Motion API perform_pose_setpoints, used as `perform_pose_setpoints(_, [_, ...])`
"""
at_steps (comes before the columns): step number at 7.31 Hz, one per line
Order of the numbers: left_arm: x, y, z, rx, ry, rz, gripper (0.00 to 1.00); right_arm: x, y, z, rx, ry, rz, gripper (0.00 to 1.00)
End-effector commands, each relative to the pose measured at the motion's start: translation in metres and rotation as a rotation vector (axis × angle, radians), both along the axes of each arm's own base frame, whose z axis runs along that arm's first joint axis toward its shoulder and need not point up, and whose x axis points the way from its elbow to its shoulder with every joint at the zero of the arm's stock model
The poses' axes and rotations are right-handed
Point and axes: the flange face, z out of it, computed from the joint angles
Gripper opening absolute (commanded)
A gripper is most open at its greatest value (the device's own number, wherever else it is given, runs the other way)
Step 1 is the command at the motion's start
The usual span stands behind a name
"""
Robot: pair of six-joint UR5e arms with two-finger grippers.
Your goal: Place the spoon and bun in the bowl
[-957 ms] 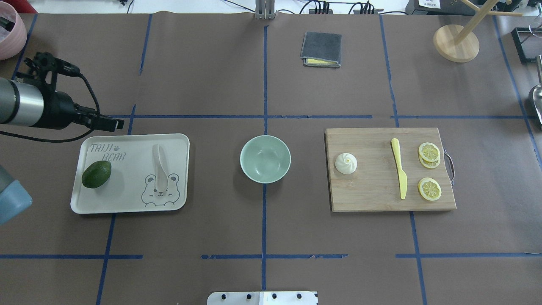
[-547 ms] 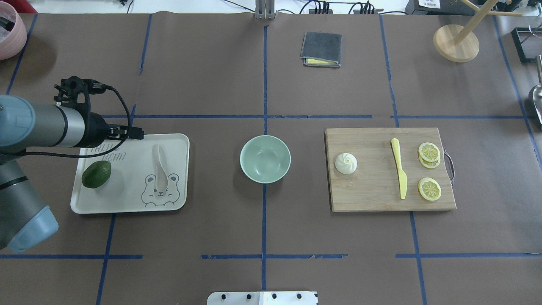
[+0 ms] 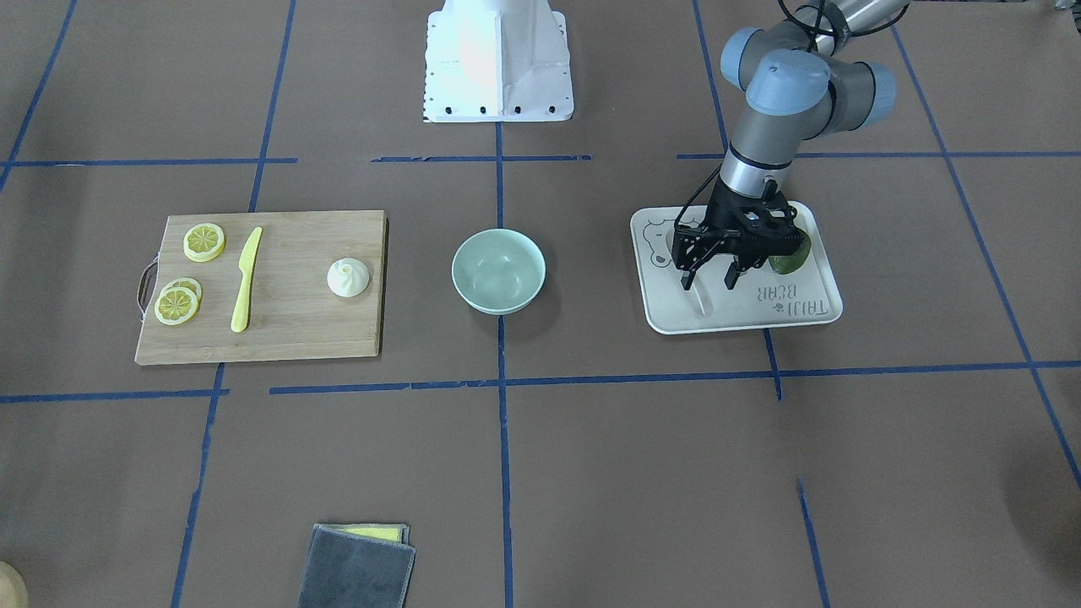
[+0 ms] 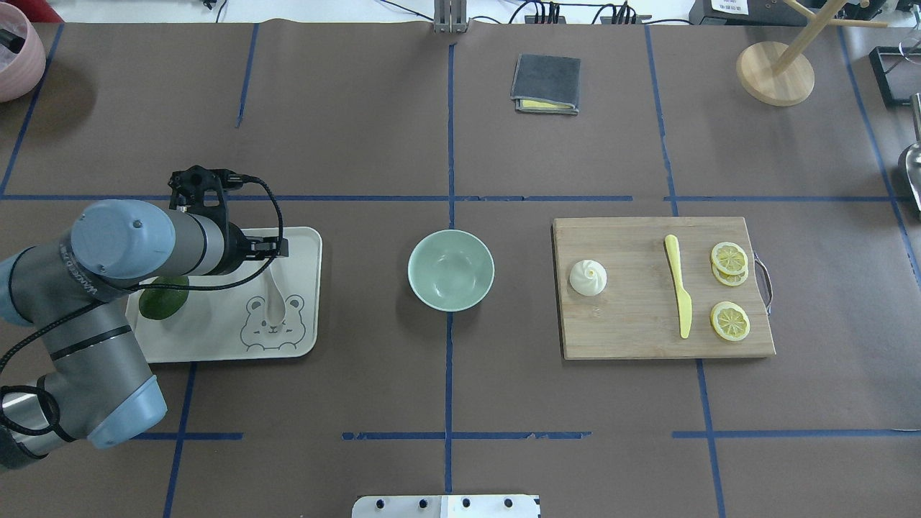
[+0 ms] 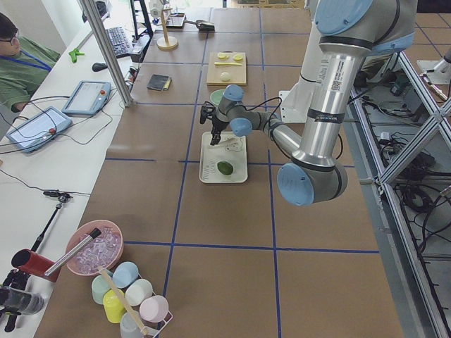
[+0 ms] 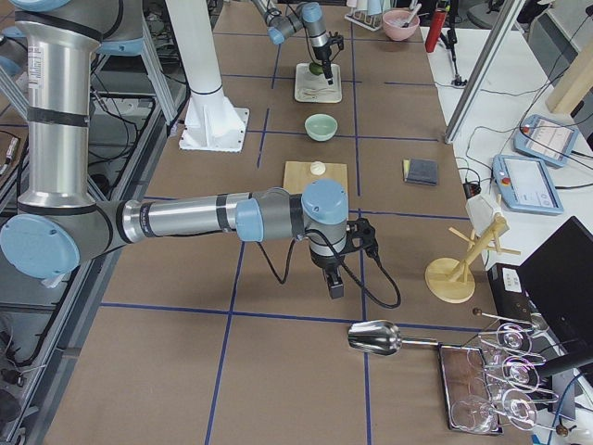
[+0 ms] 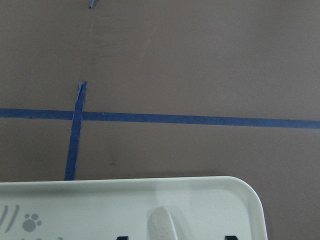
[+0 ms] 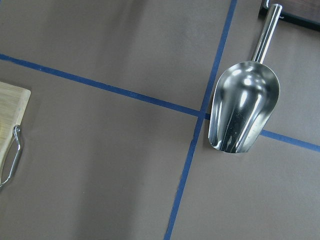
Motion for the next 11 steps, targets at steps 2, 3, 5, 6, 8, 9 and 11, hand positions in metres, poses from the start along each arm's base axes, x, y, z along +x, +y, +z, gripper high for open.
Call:
perform_pose_setpoints(2, [0.021,0.014,0.01,-0.004,-0.027,0.016,0.71,0.0,-0.001,-0.001,0.001,0.0,0.0,1.0])
perform_pose_setpoints(3, [0.028,0.019,0.011,0.0,-0.03,0.024,0.71,0.0,-0.001,-0.001,0.003,0.0,0.0,1.0])
perform_pose_setpoints(5, [0.027,0.019,0.011,0.007,-0.034,0.016,0.65,0.0,-0.001,-0.001,0.003,0.0,0.0,1.0])
perform_pose_setpoints(6, [0.027,0.019,0.01,0.007,-0.033,0.016,0.58,0.0,-0.001,-0.001,0.003,0.0,0.0,1.0])
perform_pose_setpoints(8, [0.027,0.019,0.011,-0.011,-0.026,-0.001,0.15,0.0,-0.001,-0.002,0.003,0.0,0.0,1.0])
perform_pose_setpoints(9, [0.027,0.019,0.011,-0.012,-0.026,-0.002,0.02,0.0,-0.001,-0.001,0.003,0.0,0.0,1.0])
perform_pose_setpoints(11, [0.021,0.018,0.008,-0.007,-0.021,-0.04,0.0,0.0,-0.001,-0.001,0.001,0.0,0.0,1.0])
